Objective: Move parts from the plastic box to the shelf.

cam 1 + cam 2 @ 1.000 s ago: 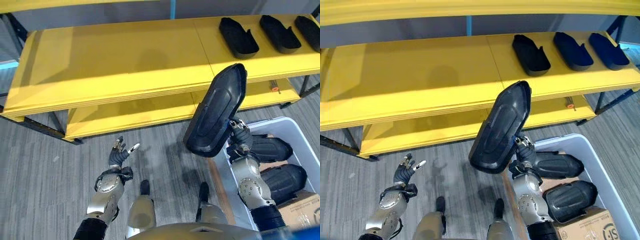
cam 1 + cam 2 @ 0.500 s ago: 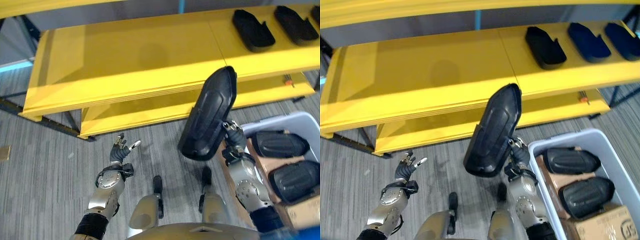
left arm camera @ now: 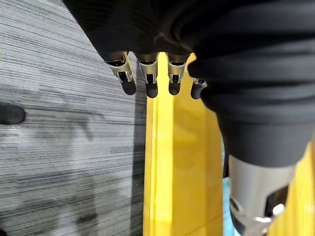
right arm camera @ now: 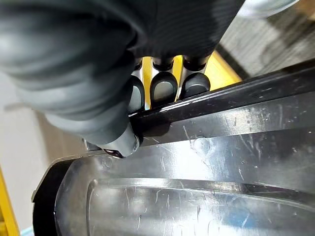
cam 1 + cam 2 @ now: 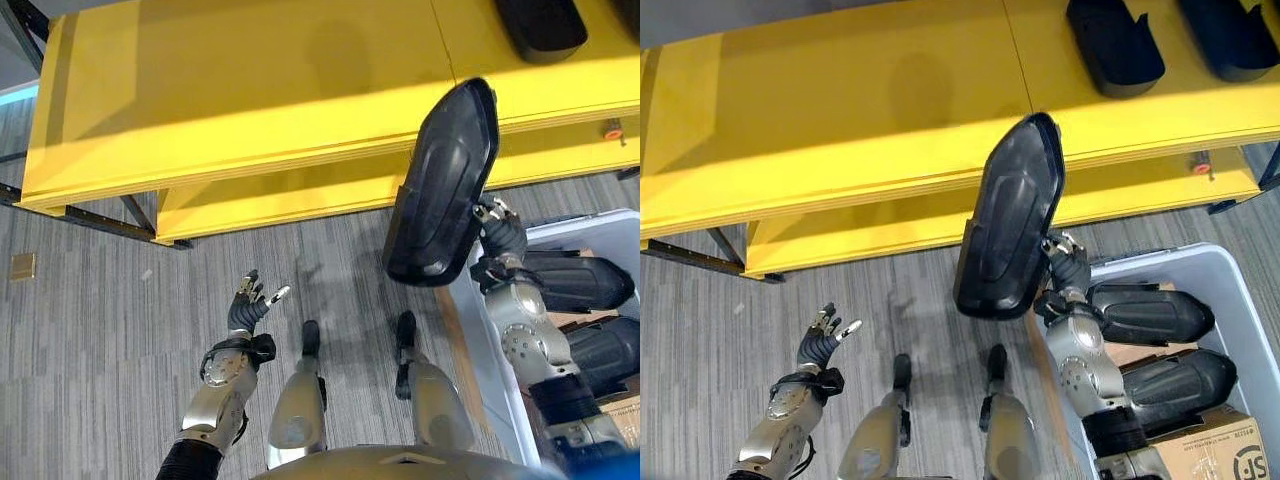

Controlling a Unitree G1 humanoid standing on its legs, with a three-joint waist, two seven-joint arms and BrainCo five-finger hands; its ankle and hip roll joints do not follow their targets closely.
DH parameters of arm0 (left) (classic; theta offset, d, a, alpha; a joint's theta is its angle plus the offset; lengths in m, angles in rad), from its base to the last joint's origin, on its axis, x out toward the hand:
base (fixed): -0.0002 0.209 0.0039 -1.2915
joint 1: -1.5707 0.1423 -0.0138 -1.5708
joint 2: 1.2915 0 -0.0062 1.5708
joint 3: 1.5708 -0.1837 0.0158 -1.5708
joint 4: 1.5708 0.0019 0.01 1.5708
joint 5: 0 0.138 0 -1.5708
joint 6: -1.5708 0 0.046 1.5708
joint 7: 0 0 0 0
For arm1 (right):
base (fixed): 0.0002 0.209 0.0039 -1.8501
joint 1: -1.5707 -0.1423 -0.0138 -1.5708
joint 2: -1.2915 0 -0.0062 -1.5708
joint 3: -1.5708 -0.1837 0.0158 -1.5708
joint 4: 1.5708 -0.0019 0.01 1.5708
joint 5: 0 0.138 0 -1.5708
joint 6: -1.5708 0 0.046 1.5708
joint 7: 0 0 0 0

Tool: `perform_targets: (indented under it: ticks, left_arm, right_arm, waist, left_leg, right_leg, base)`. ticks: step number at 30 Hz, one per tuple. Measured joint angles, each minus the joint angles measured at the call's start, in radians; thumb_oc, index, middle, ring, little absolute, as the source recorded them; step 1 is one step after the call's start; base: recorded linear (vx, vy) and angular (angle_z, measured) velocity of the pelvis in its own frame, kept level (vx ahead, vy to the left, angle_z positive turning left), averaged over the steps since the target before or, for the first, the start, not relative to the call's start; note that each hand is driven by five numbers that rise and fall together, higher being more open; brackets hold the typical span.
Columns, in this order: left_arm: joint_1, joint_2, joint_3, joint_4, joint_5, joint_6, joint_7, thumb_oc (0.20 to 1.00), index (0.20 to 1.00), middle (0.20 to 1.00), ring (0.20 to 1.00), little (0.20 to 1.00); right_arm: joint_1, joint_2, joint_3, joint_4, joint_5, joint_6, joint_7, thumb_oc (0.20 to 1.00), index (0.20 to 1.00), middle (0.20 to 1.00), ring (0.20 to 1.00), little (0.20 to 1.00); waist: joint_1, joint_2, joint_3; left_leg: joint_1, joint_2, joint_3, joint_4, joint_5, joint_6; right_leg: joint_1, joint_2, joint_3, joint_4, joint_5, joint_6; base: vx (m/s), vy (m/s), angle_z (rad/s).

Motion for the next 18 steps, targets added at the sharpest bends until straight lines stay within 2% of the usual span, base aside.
perform_targets:
  ticks: [5,8,11,13,18]
  left_arm:
    - [-0.007,0.026,-0.013,-0.019,-0.028,-0.002,-0.001,1.000,1.000,1.000,1.000,1.000]
    - [-0.020,0.058,-0.021,-0.020,-0.039,-0.005,-0.001,1.000,1.000,1.000,1.000,1.000]
    - [-0.026,0.074,-0.021,-0.022,-0.054,-0.016,0.000,1.000,1.000,1.000,1.000,1.000]
    - [-0.031,0.086,-0.032,-0.044,-0.071,-0.019,-0.001,1.000,1.000,1.000,1.000,1.000]
    - [-0.031,0.095,-0.046,-0.057,-0.083,-0.022,-0.001,1.000,1.000,1.000,1.000,1.000]
  right_arm:
    - [-0.230,-0.128,0.020,0.055,-0.037,0.014,-0.030,0.200,0.200,0.200,0.200,0.200]
    - [-0.355,-0.176,0.056,0.131,-0.037,0.024,-0.039,0.200,0.200,0.200,0.200,0.200]
    - [-0.423,-0.189,0.080,0.172,-0.037,0.027,-0.048,0.200,0.200,0.200,0.200,0.200]
    - [-0.521,-0.209,0.142,0.259,-0.036,0.043,-0.053,0.200,0.200,0.200,0.200,0.200]
    - [-0.611,-0.219,0.179,0.328,-0.035,0.068,-0.054,0.200,0.200,0.200,0.200,0.200]
  waist:
    - [0.043,-0.004,0.044]
    - [0.049,-0.008,0.060]
    - [0.061,-0.009,0.062]
    - [0.064,-0.011,0.070]
    - [0.078,-0.012,0.072]
  left_leg:
    - [-0.027,-0.009,-0.010,0.005,0.002,-0.001]
    - [-0.028,-0.015,-0.010,0.005,0.002,-0.001]
    - [-0.028,-0.016,-0.012,0.003,0.002,-0.001]
    - [-0.028,-0.016,-0.012,0.003,0.002,-0.002]
    - [-0.035,-0.016,-0.029,0.003,0.003,-0.003]
  right_leg:
    - [-0.068,-0.019,-0.001,0.105,-0.055,-0.007]
    - [-0.077,-0.027,0.000,0.124,-0.064,-0.007]
    - [-0.078,-0.027,-0.002,0.126,-0.068,-0.010]
    - [-0.079,-0.027,-0.002,0.127,-0.068,-0.010]
    - [-0.078,-0.030,-0.013,0.127,-0.069,-0.010]
  base:
    - [0.00,-0.028,0.08]
    - [0.01,-0.006,0.02]
    - [0.00,-0.001,0.01]
    - [0.00,0.000,0.00]
    - [0.03,0.011,0.07]
